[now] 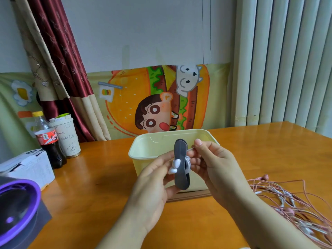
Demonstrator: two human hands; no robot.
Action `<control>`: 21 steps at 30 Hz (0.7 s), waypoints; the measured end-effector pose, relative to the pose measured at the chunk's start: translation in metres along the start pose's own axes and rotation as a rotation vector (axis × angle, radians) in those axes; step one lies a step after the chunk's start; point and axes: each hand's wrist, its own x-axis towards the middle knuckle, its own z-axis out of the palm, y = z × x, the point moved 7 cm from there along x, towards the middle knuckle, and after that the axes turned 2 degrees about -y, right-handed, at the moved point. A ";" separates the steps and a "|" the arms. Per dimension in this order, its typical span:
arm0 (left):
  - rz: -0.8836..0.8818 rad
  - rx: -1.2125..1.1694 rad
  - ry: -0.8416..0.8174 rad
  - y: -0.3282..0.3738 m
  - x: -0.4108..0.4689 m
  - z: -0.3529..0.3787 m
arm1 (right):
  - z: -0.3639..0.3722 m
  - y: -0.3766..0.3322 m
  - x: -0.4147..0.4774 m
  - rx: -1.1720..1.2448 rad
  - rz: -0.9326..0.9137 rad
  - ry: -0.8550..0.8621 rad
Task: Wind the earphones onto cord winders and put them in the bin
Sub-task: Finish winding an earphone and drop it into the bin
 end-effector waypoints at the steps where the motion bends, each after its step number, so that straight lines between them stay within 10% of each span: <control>1: -0.019 -0.068 -0.022 0.001 0.000 0.002 | 0.000 -0.001 0.000 -0.008 -0.019 0.000; 21: -0.018 -0.470 0.131 0.002 0.007 -0.010 | 0.009 0.011 -0.003 -0.359 0.129 -0.187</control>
